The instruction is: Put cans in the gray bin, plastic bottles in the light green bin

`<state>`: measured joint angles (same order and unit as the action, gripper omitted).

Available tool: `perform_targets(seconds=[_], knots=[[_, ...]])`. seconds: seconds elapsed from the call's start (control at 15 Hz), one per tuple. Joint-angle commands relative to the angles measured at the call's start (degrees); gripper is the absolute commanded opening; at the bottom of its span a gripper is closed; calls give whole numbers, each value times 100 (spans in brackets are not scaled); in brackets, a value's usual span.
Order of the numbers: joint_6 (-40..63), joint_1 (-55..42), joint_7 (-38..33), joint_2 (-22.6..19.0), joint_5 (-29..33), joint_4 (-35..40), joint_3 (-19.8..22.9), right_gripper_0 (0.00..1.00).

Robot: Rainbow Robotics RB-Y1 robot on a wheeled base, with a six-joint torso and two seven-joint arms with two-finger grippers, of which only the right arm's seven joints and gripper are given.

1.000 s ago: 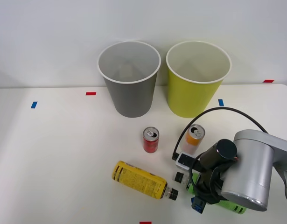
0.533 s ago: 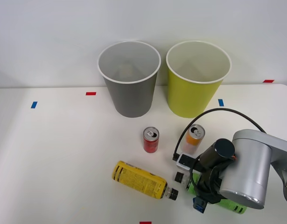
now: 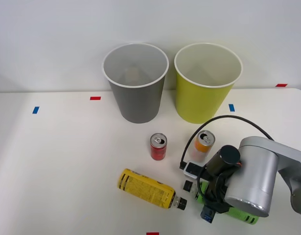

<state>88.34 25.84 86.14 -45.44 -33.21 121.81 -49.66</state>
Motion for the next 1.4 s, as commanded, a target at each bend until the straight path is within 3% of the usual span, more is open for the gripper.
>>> perform_targets(seconds=[0.07, 0.13, 0.2, 0.27, 0.8, 1.4], knots=[[-1, 18, 52, -53, -18, -8, 0, 39], [-1, 18, 70, -62, -18, -8, 0, 17], [-1, 27, 87, -62, -18, -8, 0, 5], [-1, 18, 105, -97, -18, -8, 0, 2], [-1, -334, -9, -440, 236, 774, 158, 0], [-176, -1555, 123, -317, 254, 2348, 1942, 0]])
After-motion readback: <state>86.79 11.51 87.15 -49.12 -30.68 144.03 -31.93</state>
